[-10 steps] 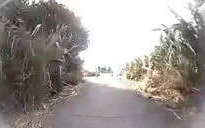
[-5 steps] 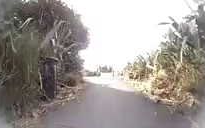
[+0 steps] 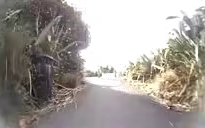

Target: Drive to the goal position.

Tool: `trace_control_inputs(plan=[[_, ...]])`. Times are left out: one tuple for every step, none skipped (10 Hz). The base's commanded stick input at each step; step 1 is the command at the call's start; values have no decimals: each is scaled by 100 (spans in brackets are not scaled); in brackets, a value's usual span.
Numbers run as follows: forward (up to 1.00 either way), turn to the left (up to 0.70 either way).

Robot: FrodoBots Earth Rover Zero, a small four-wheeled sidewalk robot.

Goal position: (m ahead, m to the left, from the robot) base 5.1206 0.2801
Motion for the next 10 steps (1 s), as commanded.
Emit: trace_control_inputs(plan=[[70, 0], [70, 0], [70, 0], [70, 0], [70, 0], [70, 0], [70, 0], [70, 0], [70, 0], [70, 0]])
